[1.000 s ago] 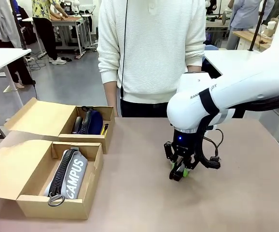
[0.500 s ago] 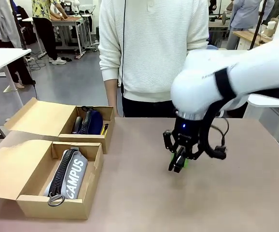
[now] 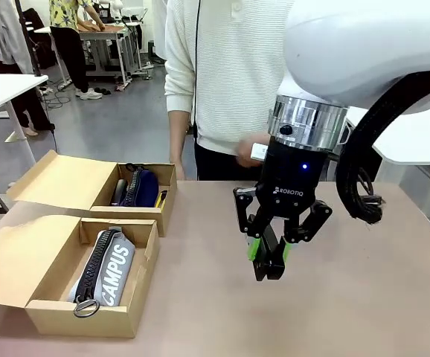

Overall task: Place items inside the box.
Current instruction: Pick up a Pencil pouch or Stapler and place it inside the Mailer Box closest to the robot.

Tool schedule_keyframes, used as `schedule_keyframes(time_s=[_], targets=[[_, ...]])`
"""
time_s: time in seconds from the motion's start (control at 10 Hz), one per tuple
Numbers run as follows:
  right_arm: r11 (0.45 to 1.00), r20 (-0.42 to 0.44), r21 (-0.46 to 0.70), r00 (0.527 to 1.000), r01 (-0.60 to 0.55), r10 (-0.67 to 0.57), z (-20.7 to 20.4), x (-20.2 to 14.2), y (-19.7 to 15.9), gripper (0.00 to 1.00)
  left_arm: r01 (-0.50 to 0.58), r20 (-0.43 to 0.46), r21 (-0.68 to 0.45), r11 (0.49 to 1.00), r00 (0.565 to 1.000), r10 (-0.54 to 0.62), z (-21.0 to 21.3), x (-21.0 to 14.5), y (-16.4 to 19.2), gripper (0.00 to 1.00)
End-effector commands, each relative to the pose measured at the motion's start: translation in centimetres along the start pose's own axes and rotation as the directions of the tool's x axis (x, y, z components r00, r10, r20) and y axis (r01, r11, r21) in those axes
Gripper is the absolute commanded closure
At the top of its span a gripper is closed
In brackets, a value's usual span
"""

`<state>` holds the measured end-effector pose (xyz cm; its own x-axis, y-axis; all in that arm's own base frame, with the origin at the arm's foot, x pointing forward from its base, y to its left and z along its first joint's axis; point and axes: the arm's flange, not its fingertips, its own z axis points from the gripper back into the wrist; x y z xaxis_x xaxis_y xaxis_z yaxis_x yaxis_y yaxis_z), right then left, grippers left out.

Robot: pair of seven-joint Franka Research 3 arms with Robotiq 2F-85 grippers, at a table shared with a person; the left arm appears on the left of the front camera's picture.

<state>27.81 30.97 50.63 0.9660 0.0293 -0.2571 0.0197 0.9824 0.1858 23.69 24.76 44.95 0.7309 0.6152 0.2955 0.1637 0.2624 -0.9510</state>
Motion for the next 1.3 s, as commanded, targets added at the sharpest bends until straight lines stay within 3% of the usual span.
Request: schedule_keyframes(time_s=[0.0,0.1,0.2,0.3,0.6,0.8,0.9,1.1,1.2], targets=[[0.998,-0.008,0.010,0.998,0.060,-0.060,0.0,1.0,-0.3,0.78,0.012,0.011,-0.022,1.000,1.000,-0.012,-0.1,-0.1,0.0,0.00],[1.000,0.000,0.000,1.000,0.000,0.000,0.0,0.0,0.0,0.58,0.012,0.011,-0.022,1.000,1.000,-0.012,-0.1,-0.1,0.0,0.00],[0.986,0.047,-0.148,0.995,-0.076,0.084,-0.9,-0.1,3.1,0.58,0.012,0.011,-0.022,1.000,1.000,-0.012,-0.1,-0.1,0.0,0.00],[0.972,0.093,-0.208,0.987,-0.109,0.131,-1.0,0.0,6.2,0.58,0.012,0.011,-0.022,1.000,1.000,-0.012,-0.1,-0.1,0.0,0.00],[0.962,0.112,-0.241,0.981,-0.127,0.158,-1.3,0.2,13.0,0.58,0.012,0.011,-0.022,1.000,1.000,-0.012,-0.1,-0.1,0.0,0.00],[0.971,0.158,-0.214,0.977,-0.105,0.141,-1.1,0.1,14.4,0.58,0.012,0.011,-0.022,1.000,1.000,-0.012,-0.1,-0.1,0.0,0.00],[0.975,0.137,-0.167,0.976,-0.148,0.172,-0.9,-0.1,12.6,0.58,0.012,0.011,-0.022,1.000,1.000,-0.012,-0.1,-0.1,0.0,0.00],[0.995,0.181,-0.001,0.979,-0.100,0.099,-0.4,-2.4,4.7,0.58,0.012,0.011,-0.022,1.000,1.000,-0.012,-0.1,-0.1,0.0,0.00],[0.993,0.210,0.017,0.972,-0.113,0.107,-0.8,-4.1,0.6,0.58,0.012,0.011,-0.022,1.000,1.000,-0.012,-0.1,-0.1,0.0,0.00]])
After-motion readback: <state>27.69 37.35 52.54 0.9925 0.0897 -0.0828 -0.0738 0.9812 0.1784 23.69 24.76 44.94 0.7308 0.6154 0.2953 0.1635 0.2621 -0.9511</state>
